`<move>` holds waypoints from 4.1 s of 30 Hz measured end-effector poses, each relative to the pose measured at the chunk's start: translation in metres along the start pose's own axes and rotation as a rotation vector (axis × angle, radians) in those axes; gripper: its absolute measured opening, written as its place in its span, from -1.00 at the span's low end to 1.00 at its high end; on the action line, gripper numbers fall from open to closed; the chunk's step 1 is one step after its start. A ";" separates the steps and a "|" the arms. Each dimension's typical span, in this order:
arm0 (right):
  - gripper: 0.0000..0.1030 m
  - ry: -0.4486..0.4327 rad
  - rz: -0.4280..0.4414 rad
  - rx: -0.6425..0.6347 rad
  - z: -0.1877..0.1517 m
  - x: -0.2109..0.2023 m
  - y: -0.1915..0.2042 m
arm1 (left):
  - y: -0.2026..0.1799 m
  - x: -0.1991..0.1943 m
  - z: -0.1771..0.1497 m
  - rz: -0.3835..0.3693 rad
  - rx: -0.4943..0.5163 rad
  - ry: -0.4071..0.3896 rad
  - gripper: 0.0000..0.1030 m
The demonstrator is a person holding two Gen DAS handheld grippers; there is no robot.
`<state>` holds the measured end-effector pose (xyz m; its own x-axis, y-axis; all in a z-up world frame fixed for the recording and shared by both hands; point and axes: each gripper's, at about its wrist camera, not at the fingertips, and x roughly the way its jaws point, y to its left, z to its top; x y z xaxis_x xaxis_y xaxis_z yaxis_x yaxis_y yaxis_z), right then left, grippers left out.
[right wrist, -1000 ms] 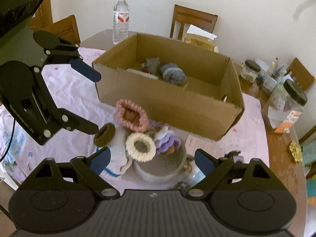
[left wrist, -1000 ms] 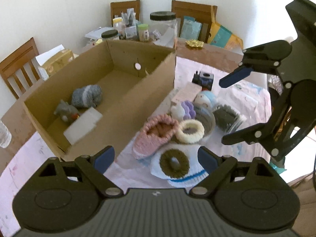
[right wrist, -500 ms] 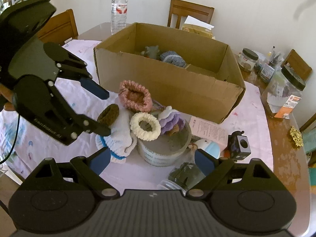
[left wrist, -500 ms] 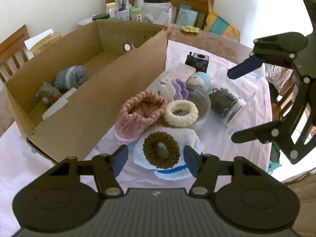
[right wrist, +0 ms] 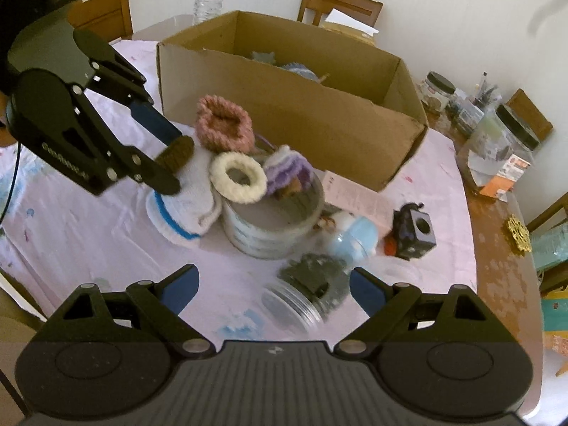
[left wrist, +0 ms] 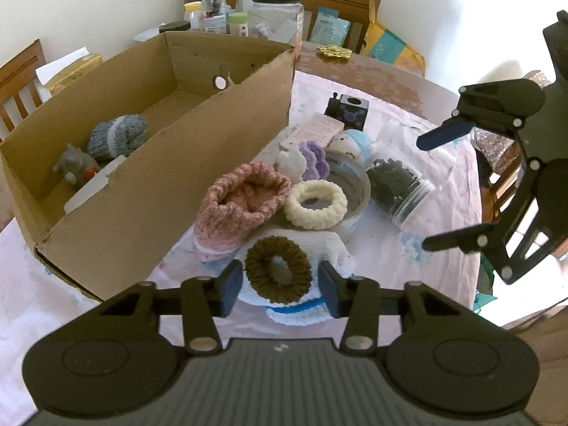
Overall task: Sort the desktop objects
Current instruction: 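Grasp the brown hair tie with the left tool, then grasp the clear jar of dark items with the right tool, then drop the brown hair tie into the cardboard box while the right tool drops the jar there, then withdraw both open tools from the cardboard box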
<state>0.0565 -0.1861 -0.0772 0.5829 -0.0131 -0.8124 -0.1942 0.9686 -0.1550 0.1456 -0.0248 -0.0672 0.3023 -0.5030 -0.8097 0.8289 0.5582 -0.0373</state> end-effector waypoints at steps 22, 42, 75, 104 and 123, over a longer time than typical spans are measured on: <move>0.85 0.031 0.184 -0.281 0.012 0.028 -0.038 | 0.000 0.002 0.007 0.006 -0.011 0.048 -0.27; 0.81 0.151 0.290 -0.608 0.005 0.049 -0.016 | 0.004 0.001 0.007 0.005 -0.016 0.071 -0.27; 0.80 0.053 0.248 -0.538 0.057 -0.001 -0.034 | 0.016 -0.036 0.034 0.027 0.013 -0.006 -0.32; 0.82 -0.114 0.160 -0.447 0.175 0.034 -0.072 | 0.091 -0.023 0.102 0.190 -0.100 -0.120 0.48; 0.86 -0.092 0.142 -0.420 0.150 0.025 -0.073 | 0.063 -0.037 0.091 0.159 -0.031 -0.112 0.69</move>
<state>0.2034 -0.2198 -0.0023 0.5910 0.1533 -0.7920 -0.5696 0.7744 -0.2752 0.2290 -0.0309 0.0138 0.4802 -0.4756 -0.7370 0.7518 0.6560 0.0665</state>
